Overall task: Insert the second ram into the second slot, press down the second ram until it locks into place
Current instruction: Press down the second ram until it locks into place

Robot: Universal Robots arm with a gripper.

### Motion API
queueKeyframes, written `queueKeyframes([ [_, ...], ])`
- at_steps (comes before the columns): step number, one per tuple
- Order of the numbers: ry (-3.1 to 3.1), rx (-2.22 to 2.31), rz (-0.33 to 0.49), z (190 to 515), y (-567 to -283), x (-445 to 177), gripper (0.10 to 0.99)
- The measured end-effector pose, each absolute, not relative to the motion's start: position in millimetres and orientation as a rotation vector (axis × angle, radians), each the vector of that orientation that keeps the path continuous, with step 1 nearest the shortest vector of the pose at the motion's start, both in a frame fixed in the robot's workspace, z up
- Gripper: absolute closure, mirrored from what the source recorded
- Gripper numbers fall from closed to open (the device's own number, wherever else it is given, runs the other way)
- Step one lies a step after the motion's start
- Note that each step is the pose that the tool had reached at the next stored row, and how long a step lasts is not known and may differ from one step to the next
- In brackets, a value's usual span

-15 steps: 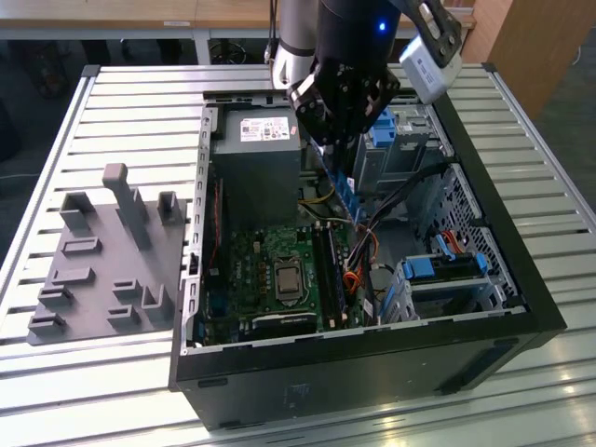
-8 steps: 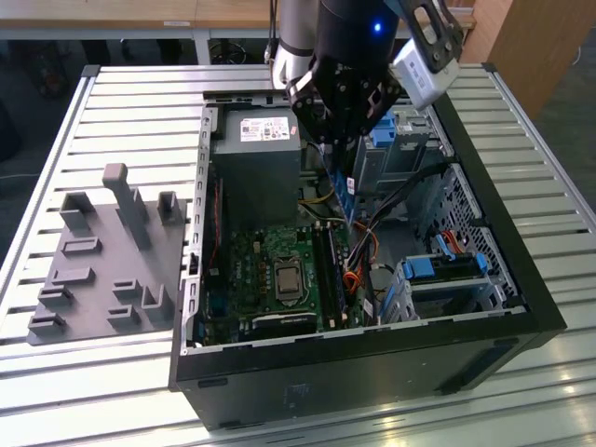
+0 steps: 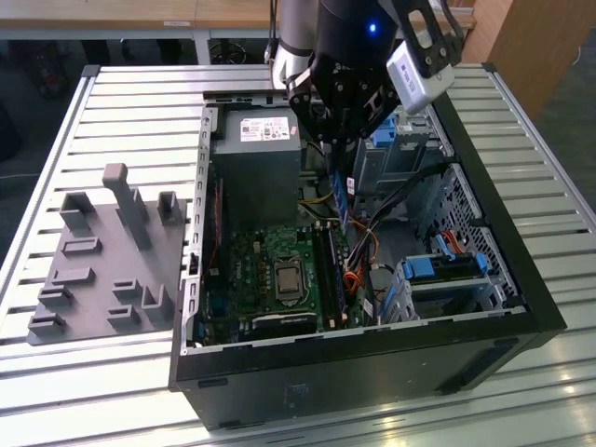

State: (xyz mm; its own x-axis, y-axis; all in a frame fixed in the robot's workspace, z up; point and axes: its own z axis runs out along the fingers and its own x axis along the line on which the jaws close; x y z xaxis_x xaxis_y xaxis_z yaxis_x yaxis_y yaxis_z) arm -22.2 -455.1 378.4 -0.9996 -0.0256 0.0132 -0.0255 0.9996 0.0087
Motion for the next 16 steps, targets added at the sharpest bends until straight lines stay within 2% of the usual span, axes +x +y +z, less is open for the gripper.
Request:
queueKeyframes([
  [16,-3.128,0.029,-0.010,369.3,-455.1,-22.2,0.949],
])
